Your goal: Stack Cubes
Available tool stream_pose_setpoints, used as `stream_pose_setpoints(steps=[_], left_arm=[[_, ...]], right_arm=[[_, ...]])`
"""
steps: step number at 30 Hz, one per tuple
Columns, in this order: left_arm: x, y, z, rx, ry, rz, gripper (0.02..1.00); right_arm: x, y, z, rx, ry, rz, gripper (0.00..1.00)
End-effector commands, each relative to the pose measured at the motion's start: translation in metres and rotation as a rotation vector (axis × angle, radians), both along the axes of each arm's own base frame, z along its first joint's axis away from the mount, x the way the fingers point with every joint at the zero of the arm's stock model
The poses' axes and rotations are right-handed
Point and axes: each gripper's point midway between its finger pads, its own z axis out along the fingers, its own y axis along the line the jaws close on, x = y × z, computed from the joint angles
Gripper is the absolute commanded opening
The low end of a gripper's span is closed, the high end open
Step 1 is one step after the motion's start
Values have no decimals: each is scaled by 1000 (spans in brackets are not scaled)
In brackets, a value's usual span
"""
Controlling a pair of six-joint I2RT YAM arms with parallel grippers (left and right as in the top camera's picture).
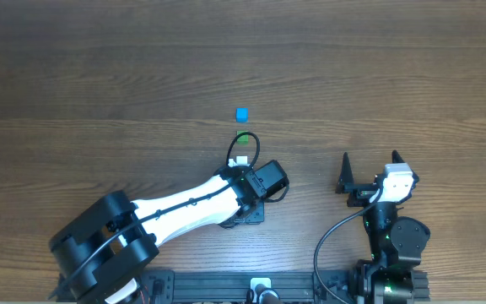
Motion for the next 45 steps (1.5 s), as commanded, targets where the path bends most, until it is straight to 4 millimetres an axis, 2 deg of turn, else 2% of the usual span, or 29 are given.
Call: stream_pose_setpoints(steps=[1, 11, 25, 30, 35, 40, 45], left_arm=[[-2, 5, -6, 26, 3, -6, 413], [-3, 7, -6, 33, 7, -5, 275], [-4, 5, -1, 14, 9, -5, 183], [-2, 3, 24, -13, -11, -4, 165], [8, -1, 64, -44, -36, 13, 156], [33, -6, 102, -61, -89, 14, 150], [61, 0, 120, -58, -99, 46, 145]], right_arm=[[0, 0, -2, 4, 3, -1, 991], [0, 0, -2, 4, 3, 0, 993], [0, 0, -2, 4, 3, 0, 993], [0, 0, -2, 4, 3, 0, 991], [0, 0, -2, 4, 3, 0, 993], [0, 0, -2, 4, 3, 0, 991], [0, 0, -2, 4, 3, 0, 993]])
